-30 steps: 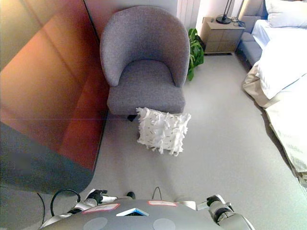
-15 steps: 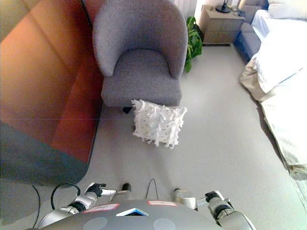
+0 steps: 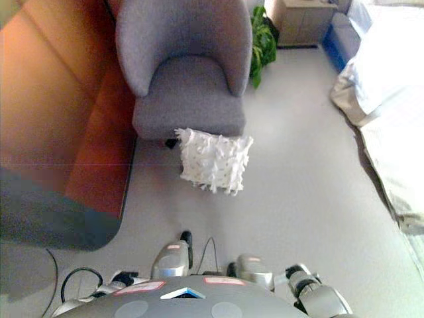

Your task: Pick up the pillow and put it on the sofa.

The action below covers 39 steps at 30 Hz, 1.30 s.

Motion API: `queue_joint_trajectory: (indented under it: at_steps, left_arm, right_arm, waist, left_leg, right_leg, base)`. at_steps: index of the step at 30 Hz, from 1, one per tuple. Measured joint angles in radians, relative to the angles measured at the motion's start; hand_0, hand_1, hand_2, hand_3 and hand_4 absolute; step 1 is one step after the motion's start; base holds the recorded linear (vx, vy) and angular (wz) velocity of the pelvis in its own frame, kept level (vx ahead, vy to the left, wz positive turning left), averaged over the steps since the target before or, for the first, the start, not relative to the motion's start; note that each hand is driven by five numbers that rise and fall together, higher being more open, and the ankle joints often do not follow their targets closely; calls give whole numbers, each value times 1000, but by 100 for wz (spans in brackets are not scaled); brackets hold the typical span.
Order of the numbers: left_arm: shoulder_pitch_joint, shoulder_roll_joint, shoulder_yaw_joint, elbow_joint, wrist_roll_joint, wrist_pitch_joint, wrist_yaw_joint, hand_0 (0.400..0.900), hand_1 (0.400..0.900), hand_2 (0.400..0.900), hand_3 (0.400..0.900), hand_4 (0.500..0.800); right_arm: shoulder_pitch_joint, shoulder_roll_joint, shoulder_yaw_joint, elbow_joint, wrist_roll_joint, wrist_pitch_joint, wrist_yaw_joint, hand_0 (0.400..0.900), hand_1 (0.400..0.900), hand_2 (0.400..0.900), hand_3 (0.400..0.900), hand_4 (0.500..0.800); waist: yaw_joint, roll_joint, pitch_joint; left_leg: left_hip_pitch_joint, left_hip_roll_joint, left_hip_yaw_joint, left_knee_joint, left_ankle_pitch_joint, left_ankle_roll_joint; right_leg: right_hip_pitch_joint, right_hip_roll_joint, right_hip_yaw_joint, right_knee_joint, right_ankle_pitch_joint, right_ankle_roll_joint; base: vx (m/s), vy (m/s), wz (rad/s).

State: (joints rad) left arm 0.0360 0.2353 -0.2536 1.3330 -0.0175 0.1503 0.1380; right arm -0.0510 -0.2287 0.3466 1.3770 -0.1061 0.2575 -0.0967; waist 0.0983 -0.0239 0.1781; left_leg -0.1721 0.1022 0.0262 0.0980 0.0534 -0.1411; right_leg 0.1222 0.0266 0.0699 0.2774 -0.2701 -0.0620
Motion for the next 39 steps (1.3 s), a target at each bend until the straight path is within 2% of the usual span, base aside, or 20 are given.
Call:
queue_joint_trajectory:
  at_steps: [4,6,7,8,9,12,15,16,18,20,21,22,23,25,28,29,30,34,38,39]
  left_arm:
    - [28,-53,3,5,-22,11,-23,900,900,900,900,800]
    - [28,-44,8,4,-29,23,-26,900,900,900,900,800]
    - [20,-34,16,4,-29,24,-28,900,900,900,900,800]
    - [10,-25,34,1,-28,21,-30,900,900,900,900,800]
    - [4,-20,44,-1,-28,19,-33,900,900,900,900,800]
    - [-82,28,44,-20,-26,4,-36,900,900,900,900,800]
    - [-143,46,44,-39,-18,2,-42,900,900,900,900,800]
    - [-152,45,44,-38,-18,7,-49,900,900,900,900,800]
    - [-154,49,44,-35,-15,6,-60,900,900,900,900,800]
    - [-150,46,43,-28,13,10,-76,900,900,900,900,800]
    - [-148,47,39,-18,23,9,-82,900,900,900,900,800]
    - [-147,45,38,-10,24,15,-85,900,900,900,900,800]
    - [-140,49,25,-3,24,26,-85,900,900,900,900,800]
    - [-139,65,-12,-4,24,32,-78,900,900,900,900,800]
    - [-195,83,-71,-3,23,43,-46,900,900,900,900,800]
    - [-208,81,-76,3,23,44,-39,900,900,900,900,800]
    - [-221,78,-81,0,23,40,-35,900,900,900,900,800]
    - [-220,61,-78,-5,23,27,-20,900,900,900,900,800]
    - [-163,62,-78,-7,22,27,-10,900,900,900,900,800]
    - [-154,53,-76,-12,20,28,1,900,900,900,900,800]
  right_arm:
    - [-25,-40,-21,17,-27,-12,2,900,900,900,900,800]
    - [-39,-34,-41,24,-27,-18,13,900,900,900,900,800]
    - [-40,-27,-40,26,-27,-25,16,900,900,900,900,800]
    - [-52,-18,-39,20,-26,-30,20,900,900,900,900,800]
    - [-56,-16,-41,17,-26,-38,23,900,900,900,900,800]
    - [-73,9,-41,16,-27,-58,32,900,900,900,900,800]
    - [-89,10,-41,13,-28,-85,34,900,900,900,900,800]
    - [-90,6,-50,5,-28,-86,37,900,900,900,900,800]
    - [-81,6,-51,-6,-30,-89,37,900,900,900,900,800]
    - [-67,3,-70,-24,-69,-89,37,900,900,900,900,800]
    - [-47,1,-71,-30,-72,-92,36,900,900,900,900,800]
    - [-39,-5,-70,-47,-79,-97,36,900,900,900,900,800]
    - [-19,-5,-65,-56,-93,-101,31,900,900,900,900,800]
    - [-11,-7,-45,-53,-98,-113,19,900,900,900,900,800]
    - [-30,-7,-8,-58,-93,-135,-5,900,900,900,900,800]
    - [-33,-7,6,-59,-93,-140,-12,900,900,900,900,800]
    - [-36,-4,10,-64,-93,-142,-13,900,900,900,900,800]
    - [-56,-2,24,-70,-103,-136,-35,900,900,900,900,800]
    - [-48,7,25,-81,-121,-127,-68,900,900,900,900,800]
    - [-53,0,29,-84,-145,-126,-84,900,900,900,900,800]
  waist:
    - [27,78,14]
    - [52,77,9]
    - [44,56,10]
    - [51,32,19]
    - [50,30,19]
    - [48,-13,4]
    - [41,-20,-9]
    - [38,-15,-17]
    - [40,-35,-35]
    - [39,-44,-46]
    - [23,-47,-50]
    - [-1,-40,-51]
    - [-28,-28,-58]
    - [-40,-12,-62]
    - [-71,-9,-50]
    - [-84,-11,-42]
    - [-96,-13,-37]
    - [-102,-26,-13]
    - [-120,-55,-5]
    - [-116,-45,2]
  left_leg:
    - [-48,27,-1,-109,23,25]
    - [-47,30,6,-91,26,31]
    - [-50,10,34,-47,73,42]
    - [-50,-12,61,4,92,64]
    - [-56,-18,69,55,128,116]
    - [-112,-63,88,232,-5,152]
    - [-162,-77,110,362,-119,173]
    - [-174,-73,122,401,-153,181]
    - [-167,-93,147,412,-187,201]
    - [-135,-111,163,379,-201,223]
    - [-106,-129,161,340,-189,241]
    - [-65,-140,138,273,-165,246]
    - [-12,-147,113,180,-132,250]
    - [63,-141,116,30,-69,257]
    - [85,-145,70,-43,-21,252]
    - [88,-150,47,-51,-15,254]
    - [87,-163,31,-69,-17,247]
    - [122,-183,-13,-93,-22,246]
    - [168,-193,-93,-84,-50,189]
    - [168,-177,-97,-72,-65,170]
  right_leg:
    - [115,22,105,-118,-4,3]
    - [156,-4,132,-131,-45,23]
    - [169,-41,129,-126,-70,37]
    - [183,-70,109,-110,-75,72]
    - [195,-84,77,-97,-71,87]
    - [219,-152,-25,-83,-45,128]
    - [224,-186,-69,-72,-39,138]
    - [226,-193,-77,-68,-29,160]
    - [209,-224,-77,-23,-15,179]
    - [131,-246,-65,130,21,210]
    - [74,-247,-47,240,73,211]
    - [-5,-237,-42,387,187,193]
    - [-67,-234,-59,468,193,196]
    - [-209,-227,-89,451,133,190]
    - [-344,-188,-120,135,134,182]
    - [-362,-187,-114,50,145,197]
    - [-390,-198,-99,-57,185,218]
    - [-391,-231,-64,-228,327,212]
    - [-242,-231,-62,-276,365,189]
    - [-231,-219,-71,-280,386,193]
  base:
    - [457,262,-17]
    - [434,248,23]
    - [411,203,41]
    - [390,194,37]
    - [436,225,31]
    - [423,214,15]
    - [435,232,-8]
    - [418,220,-22]
    - [394,205,-1]
    - [408,232,44]
    - [391,200,46]
    - [272,74,28]
    - [184,-29,19]
    - [121,-191,28]
    - [125,-275,53]
    - [160,-229,42]
    - [208,-213,50]
    - [260,-212,51]
    - [232,-237,35]
    - [33,-178,17]
